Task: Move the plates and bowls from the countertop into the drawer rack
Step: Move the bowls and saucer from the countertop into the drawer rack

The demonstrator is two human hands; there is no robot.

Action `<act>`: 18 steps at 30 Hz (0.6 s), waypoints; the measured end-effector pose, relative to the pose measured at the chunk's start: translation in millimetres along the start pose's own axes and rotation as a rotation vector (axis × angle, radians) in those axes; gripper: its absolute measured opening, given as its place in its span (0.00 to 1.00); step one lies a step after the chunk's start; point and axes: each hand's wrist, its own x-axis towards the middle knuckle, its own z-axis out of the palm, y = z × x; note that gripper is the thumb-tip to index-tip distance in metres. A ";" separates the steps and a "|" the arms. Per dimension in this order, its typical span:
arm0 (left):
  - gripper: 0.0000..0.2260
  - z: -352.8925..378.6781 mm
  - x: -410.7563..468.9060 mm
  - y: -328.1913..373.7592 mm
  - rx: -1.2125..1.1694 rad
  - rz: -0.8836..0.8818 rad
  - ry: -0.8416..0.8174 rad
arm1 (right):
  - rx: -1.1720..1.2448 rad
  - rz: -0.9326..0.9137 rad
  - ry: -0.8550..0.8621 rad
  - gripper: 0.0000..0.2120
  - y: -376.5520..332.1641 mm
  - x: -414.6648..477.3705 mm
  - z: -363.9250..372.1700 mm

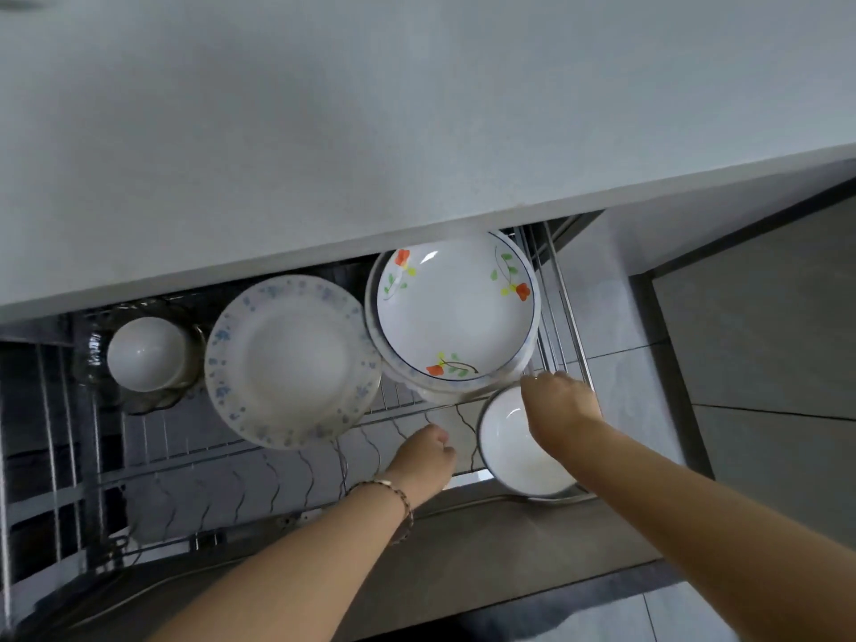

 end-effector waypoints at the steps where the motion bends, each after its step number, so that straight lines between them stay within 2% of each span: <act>1: 0.16 -13.9 -8.5 -6.0 -0.016 0.014 0.037 | 0.032 -0.007 -0.044 0.17 -6.5 -8.9 -11.4; 5: 0.09 -88.8 -50.4 -24.9 -0.192 0.058 0.205 | 0.152 -0.195 -0.084 0.16 -44.0 -48.5 -75.6; 8: 0.15 -159.4 -91.8 -32.5 -0.332 0.118 0.376 | 0.191 -0.356 0.002 0.16 -89.4 -78.7 -135.1; 11: 0.13 -234.9 -137.2 -42.9 -0.365 0.208 0.513 | 0.225 -0.485 0.115 0.17 -148.9 -100.5 -193.5; 15: 0.06 -336.6 -183.4 -78.4 -0.404 0.248 0.694 | 0.432 -0.506 0.249 0.19 -247.4 -106.3 -262.2; 18: 0.11 -393.0 -203.0 -112.6 -0.472 0.241 0.793 | 0.818 -0.437 0.199 0.27 -326.0 -96.7 -302.5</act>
